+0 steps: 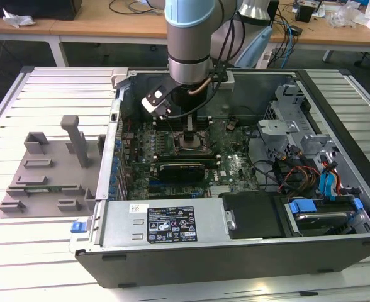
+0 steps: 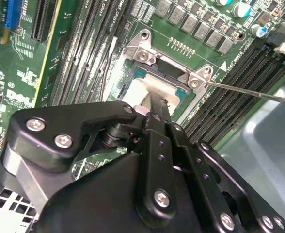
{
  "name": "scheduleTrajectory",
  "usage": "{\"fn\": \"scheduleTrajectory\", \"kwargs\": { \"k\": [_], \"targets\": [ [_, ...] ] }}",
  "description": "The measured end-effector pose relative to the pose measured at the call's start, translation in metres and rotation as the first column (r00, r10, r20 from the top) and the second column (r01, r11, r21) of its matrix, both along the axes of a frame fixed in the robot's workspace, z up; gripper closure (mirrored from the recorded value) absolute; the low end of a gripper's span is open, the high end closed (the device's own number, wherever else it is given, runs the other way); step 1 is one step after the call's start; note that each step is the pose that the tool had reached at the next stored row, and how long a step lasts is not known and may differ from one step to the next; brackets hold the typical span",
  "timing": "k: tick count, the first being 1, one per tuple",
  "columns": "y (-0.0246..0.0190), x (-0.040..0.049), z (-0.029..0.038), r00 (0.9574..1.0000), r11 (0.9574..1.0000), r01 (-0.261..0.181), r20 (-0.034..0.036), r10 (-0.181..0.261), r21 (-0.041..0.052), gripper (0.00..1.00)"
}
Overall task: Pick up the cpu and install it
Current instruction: 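Place the cpu into insertion slot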
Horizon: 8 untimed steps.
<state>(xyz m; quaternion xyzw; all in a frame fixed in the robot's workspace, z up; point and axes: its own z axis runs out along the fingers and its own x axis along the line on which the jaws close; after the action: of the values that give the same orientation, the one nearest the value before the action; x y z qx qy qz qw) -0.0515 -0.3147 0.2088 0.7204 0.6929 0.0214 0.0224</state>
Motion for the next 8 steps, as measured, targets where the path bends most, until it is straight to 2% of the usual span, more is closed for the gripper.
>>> {"fn": "scheduleTrajectory", "kwargs": {
  "k": [2,8],
  "targets": [
    [-0.0001,-0.0001,-0.0043,1.0000,1.0000,0.000,-0.0006,0.000,0.0026,0.89],
    [-0.0001,-0.0005,-0.0068,1.0000,1.0000,0.000,-0.0005,0.000,0.0044,0.89]
  ]
}}
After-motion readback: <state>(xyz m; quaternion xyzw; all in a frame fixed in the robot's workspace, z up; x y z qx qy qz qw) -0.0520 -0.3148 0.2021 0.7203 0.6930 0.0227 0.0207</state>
